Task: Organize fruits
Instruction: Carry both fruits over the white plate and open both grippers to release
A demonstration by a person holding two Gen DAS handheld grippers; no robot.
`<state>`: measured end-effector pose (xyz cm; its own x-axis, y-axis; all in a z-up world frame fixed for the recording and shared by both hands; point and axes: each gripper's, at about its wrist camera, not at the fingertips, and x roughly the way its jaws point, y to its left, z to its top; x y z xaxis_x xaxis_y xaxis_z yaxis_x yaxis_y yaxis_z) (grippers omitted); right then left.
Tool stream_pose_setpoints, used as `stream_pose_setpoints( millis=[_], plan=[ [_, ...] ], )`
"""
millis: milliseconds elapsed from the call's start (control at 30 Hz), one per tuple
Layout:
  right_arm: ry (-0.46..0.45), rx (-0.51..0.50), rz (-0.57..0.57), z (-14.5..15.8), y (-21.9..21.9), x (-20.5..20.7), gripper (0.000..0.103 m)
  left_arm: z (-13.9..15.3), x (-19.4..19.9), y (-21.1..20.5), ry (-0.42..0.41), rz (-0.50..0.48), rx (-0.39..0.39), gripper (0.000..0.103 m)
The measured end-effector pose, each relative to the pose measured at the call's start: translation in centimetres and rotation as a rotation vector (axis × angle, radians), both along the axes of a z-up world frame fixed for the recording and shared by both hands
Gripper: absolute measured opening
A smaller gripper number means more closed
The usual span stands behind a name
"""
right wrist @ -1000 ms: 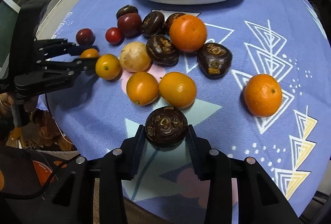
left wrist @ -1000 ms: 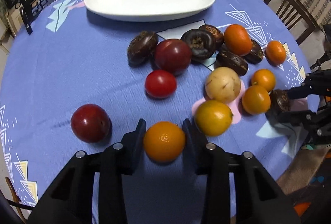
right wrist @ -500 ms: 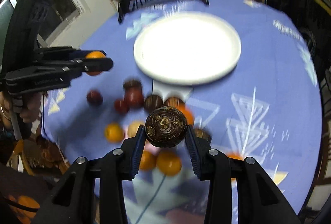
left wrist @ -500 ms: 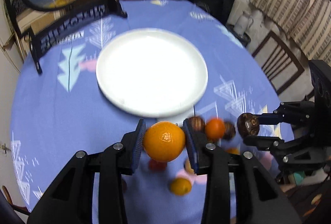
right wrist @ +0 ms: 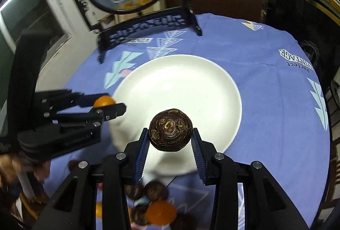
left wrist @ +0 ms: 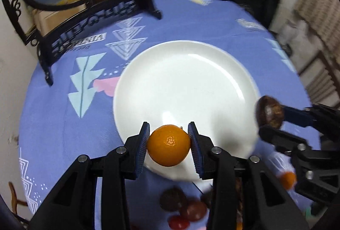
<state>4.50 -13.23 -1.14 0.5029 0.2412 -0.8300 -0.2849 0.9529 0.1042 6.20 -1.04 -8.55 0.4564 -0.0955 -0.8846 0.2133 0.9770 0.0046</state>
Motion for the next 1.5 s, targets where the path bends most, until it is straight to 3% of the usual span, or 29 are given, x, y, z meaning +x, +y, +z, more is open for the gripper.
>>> stream_pose_setpoints(
  millis=[233,533,967,1100,1300,1367,1400,1433,1500],
  plan=[
    [-0.008,0.025,-0.063,-0.5,-0.1,4.1,0.041,-1.0,2.5,-0.1,0.006,0.075,0.009,0.036],
    [0.036,0.024,-0.053,-2.1,0.0,6.9,0.041,-2.4,5.5,0.3,0.019,0.119,0.039,0.037],
    [0.063,0.0,-0.041,-3.8,0.5,8.7,0.042,-4.3,7.1,-0.1,0.063,0.109,0.052,0.037],
    [0.003,-0.041,-0.065,-3.0,0.2,8.3,0.07,-3.9,6.9,0.2,0.026,0.144,0.076,0.075],
    [-0.079,-0.03,-0.044,-1.0,0.0,6.6,0.078,-2.0,5.6,0.7,-0.049,0.132,0.094,0.077],
    [-0.187,-0.052,-0.054,0.7,-0.2,4.5,0.083,-1.1,4.2,0.8,-0.102,0.102,0.109,0.079],
    [-0.233,-0.061,-0.057,1.3,-0.3,3.6,0.096,-0.7,3.5,0.9,-0.125,0.086,0.108,0.08],
    [-0.318,-0.07,-0.073,2.3,-0.7,1.7,0.1,-0.2,2.5,1.1,-0.15,0.07,0.105,0.082],
    [-0.384,-0.064,-0.09,2.8,-1.3,0.0,0.1,0.3,0.9,1.3,-0.176,0.046,0.089,0.086]
  ],
)
